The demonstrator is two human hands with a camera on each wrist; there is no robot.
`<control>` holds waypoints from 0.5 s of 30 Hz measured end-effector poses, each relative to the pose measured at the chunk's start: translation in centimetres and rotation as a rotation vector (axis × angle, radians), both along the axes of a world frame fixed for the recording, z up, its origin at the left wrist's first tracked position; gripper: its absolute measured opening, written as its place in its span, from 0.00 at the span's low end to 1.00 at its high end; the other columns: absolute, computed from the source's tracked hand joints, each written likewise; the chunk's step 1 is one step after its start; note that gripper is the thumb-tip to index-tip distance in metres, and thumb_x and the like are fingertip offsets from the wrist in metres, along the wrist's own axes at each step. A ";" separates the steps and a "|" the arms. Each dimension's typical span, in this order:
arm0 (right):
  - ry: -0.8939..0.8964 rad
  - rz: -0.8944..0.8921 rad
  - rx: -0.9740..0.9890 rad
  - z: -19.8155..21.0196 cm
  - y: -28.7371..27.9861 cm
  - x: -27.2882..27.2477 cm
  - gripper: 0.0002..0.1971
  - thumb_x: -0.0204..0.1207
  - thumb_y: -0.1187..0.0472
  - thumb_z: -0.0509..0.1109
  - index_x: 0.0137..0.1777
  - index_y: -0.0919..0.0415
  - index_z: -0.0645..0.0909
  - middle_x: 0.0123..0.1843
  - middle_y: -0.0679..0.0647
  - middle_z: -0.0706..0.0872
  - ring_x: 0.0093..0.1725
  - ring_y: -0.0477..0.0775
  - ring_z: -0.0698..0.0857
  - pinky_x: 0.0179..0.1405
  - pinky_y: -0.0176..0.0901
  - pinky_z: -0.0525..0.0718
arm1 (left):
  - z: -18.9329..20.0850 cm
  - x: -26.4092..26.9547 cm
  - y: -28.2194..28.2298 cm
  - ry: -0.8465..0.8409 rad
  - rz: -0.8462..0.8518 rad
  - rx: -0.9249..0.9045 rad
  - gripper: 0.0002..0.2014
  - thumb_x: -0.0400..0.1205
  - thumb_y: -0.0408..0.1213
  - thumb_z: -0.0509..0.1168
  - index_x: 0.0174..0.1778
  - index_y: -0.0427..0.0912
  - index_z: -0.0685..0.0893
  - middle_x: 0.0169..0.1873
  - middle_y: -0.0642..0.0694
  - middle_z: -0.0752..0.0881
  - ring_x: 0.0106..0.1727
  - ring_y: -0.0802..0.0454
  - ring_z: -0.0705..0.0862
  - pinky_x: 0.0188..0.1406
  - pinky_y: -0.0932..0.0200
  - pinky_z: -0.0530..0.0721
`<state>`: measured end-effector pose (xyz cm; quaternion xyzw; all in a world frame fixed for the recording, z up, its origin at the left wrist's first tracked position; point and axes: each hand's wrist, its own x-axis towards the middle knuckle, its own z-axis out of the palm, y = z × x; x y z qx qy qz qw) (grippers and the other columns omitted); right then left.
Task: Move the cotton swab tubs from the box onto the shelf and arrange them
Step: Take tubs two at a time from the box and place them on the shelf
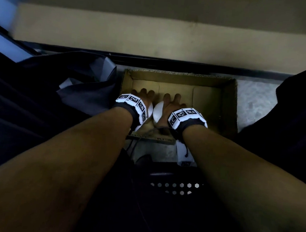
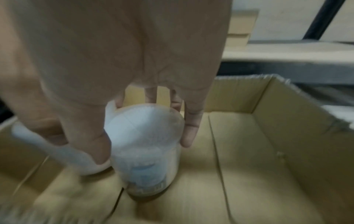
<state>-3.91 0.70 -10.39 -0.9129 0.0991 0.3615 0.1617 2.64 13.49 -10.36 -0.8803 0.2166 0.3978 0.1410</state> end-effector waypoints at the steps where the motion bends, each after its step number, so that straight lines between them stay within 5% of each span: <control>1: 0.023 0.012 -0.016 0.4 -0.2 0.4 0.52 0.70 0.38 0.72 0.86 0.52 0.46 0.83 0.64 0.51 0.76 0.77 0.67 0.69 0.69 0.73 | 0.3 0.2 0.1 -0.028 0.018 -0.048 0.64 0.52 0.46 0.84 0.81 0.46 0.54 0.73 0.37 0.68 0.69 0.29 0.74 0.54 0.35 0.82; 4: 0.055 0.037 -0.042 2.4 -1.2 1.9 0.62 0.66 0.37 0.77 0.87 0.50 0.36 0.88 0.63 0.40 0.82 0.77 0.58 0.77 0.68 0.67 | 2.9 0.3 0.8 -0.068 -0.009 -0.121 0.60 0.63 0.50 0.82 0.85 0.45 0.49 0.78 0.38 0.64 0.75 0.32 0.71 0.67 0.37 0.79; 7: 0.051 0.025 -0.014 4.7 -2.5 3.3 0.64 0.67 0.43 0.81 0.88 0.51 0.35 0.88 0.62 0.36 0.85 0.73 0.56 0.79 0.64 0.68 | 5.3 1.0 0.5 -0.062 0.104 -0.189 0.51 0.66 0.47 0.81 0.83 0.41 0.62 0.78 0.36 0.69 0.75 0.35 0.74 0.71 0.43 0.77; 10: -0.015 0.019 -0.002 7.0 -3.3 3.8 0.59 0.64 0.47 0.84 0.87 0.52 0.46 0.87 0.62 0.45 0.80 0.74 0.67 0.72 0.63 0.76 | 8.5 1.4 0.0 -0.088 0.072 -0.287 0.53 0.58 0.52 0.81 0.80 0.51 0.67 0.72 0.39 0.73 0.66 0.34 0.80 0.61 0.42 0.84; 15: -0.173 0.103 -0.080 12.2 -4.3 3.8 0.52 0.59 0.44 0.83 0.81 0.50 0.60 0.75 0.61 0.62 0.65 0.74 0.80 0.60 0.62 0.84 | 12.4 1.3 -0.3 -0.179 0.048 -0.318 0.44 0.59 0.52 0.81 0.72 0.50 0.74 0.66 0.41 0.70 0.60 0.34 0.80 0.56 0.42 0.85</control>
